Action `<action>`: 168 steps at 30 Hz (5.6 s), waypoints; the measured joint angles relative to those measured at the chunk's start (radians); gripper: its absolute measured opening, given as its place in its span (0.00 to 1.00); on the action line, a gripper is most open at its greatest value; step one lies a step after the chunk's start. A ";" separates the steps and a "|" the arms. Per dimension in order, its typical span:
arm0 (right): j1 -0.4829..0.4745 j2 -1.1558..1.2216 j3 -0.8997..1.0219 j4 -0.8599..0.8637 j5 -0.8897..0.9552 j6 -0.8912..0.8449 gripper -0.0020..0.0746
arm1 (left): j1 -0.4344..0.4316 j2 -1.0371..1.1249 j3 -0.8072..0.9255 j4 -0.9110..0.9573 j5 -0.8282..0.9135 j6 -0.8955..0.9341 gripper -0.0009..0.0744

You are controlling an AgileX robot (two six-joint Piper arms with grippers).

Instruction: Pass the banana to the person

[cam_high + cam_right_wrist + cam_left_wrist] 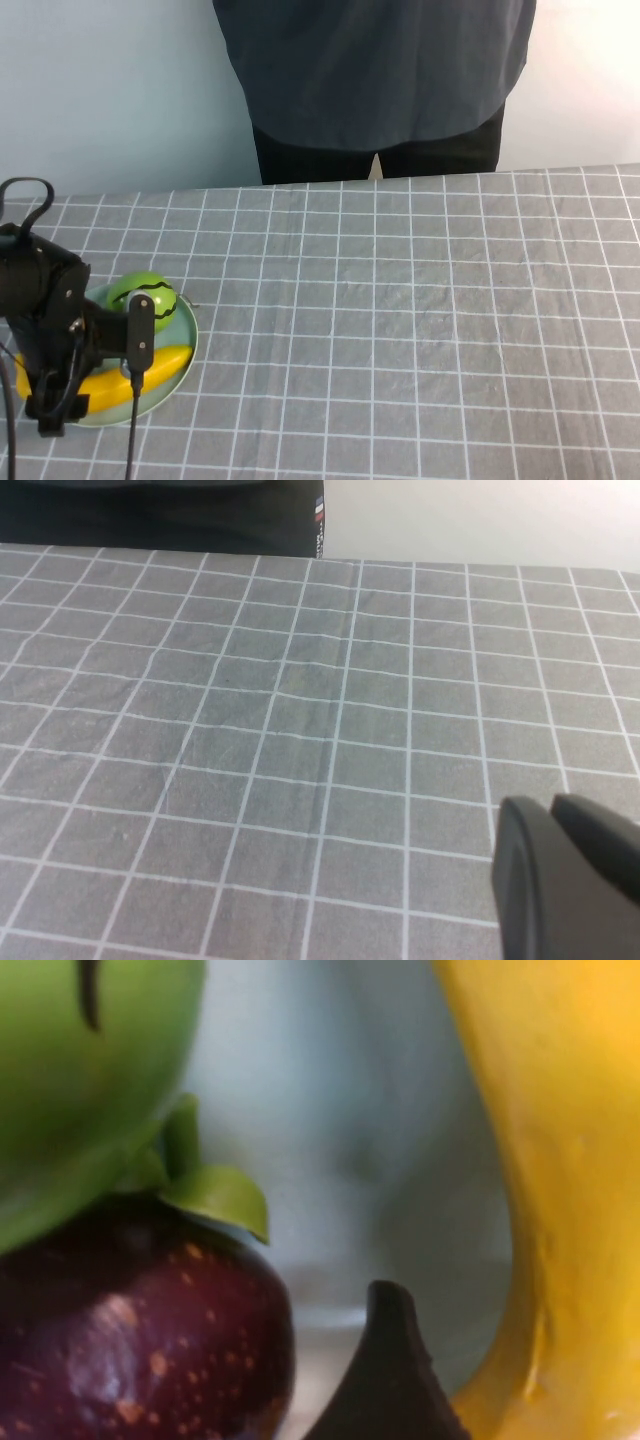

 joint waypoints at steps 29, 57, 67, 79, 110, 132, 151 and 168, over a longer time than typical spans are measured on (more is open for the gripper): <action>0.000 0.000 0.000 0.000 0.000 0.000 0.02 | -0.133 -0.154 0.000 -0.065 0.171 0.045 0.39; 0.000 0.000 0.000 0.000 0.000 0.000 0.02 | -0.158 -0.353 -0.500 -0.359 0.374 -0.501 0.39; 0.000 0.000 0.000 0.000 0.000 0.000 0.02 | -0.158 -0.316 -0.502 -0.350 0.366 -0.492 0.39; 0.000 0.000 0.000 0.000 0.000 0.000 0.02 | -0.158 -0.318 -0.539 -0.348 0.364 -0.521 0.66; 0.000 0.000 0.000 0.000 0.000 0.000 0.02 | -0.158 -1.373 0.056 -0.453 0.095 -0.864 0.01; 0.000 0.000 0.000 0.000 0.000 0.000 0.02 | -0.158 -1.554 0.895 -0.556 -0.804 -0.912 0.01; 0.000 0.000 0.000 0.000 0.000 0.000 0.02 | 0.051 -1.705 0.927 -0.435 -0.679 -0.985 0.01; 0.000 0.000 0.000 0.000 0.000 0.000 0.02 | 0.061 -1.838 0.925 -0.345 -0.307 -1.095 0.01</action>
